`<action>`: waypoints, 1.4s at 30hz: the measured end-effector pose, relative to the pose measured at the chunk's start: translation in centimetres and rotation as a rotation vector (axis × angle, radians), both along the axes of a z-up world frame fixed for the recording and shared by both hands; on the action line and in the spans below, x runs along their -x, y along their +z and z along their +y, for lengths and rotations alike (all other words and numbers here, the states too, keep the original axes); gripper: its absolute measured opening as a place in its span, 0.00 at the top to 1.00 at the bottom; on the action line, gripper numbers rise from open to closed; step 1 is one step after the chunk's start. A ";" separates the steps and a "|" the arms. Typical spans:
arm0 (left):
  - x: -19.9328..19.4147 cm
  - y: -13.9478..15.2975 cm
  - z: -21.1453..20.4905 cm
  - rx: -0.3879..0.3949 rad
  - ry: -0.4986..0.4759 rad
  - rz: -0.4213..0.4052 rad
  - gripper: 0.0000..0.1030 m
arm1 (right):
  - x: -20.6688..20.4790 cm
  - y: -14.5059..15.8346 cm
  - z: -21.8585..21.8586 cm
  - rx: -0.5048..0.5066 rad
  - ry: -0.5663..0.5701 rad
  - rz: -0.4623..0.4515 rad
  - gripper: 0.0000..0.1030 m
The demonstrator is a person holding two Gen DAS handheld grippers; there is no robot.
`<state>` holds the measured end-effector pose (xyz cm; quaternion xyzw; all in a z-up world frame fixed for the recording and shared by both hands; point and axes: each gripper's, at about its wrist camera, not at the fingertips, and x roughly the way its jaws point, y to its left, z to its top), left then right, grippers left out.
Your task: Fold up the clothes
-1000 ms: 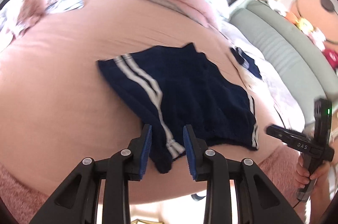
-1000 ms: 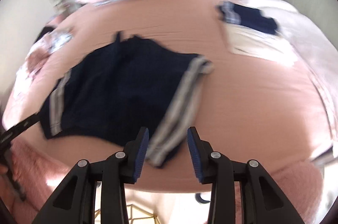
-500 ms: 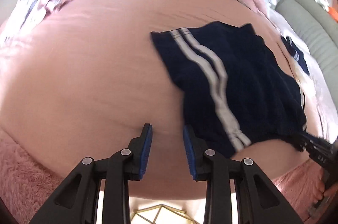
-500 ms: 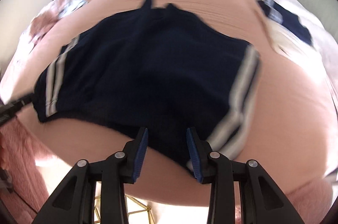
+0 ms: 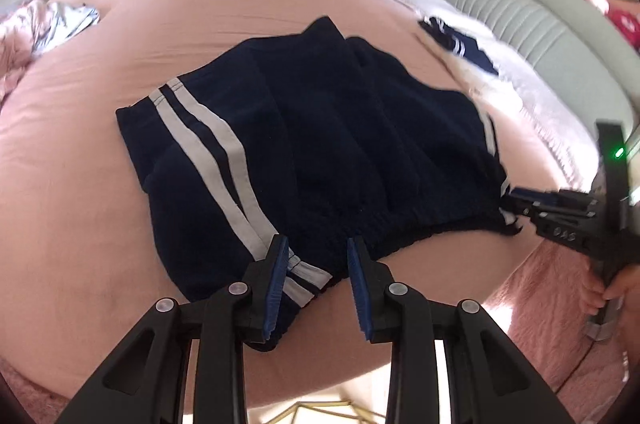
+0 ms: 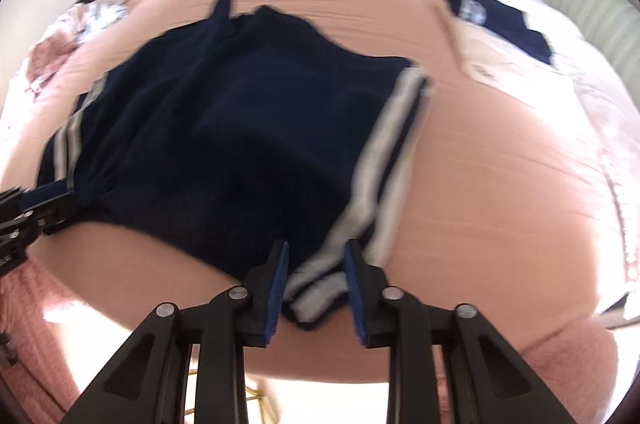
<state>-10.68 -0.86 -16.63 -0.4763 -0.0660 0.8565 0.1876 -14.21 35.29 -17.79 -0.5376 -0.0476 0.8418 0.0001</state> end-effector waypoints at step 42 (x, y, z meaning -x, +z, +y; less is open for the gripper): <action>-0.3 0.0 0.1 -0.046 0.018 -0.010 0.73 | -3.2 5.1 0.2 0.133 -0.001 0.032 0.72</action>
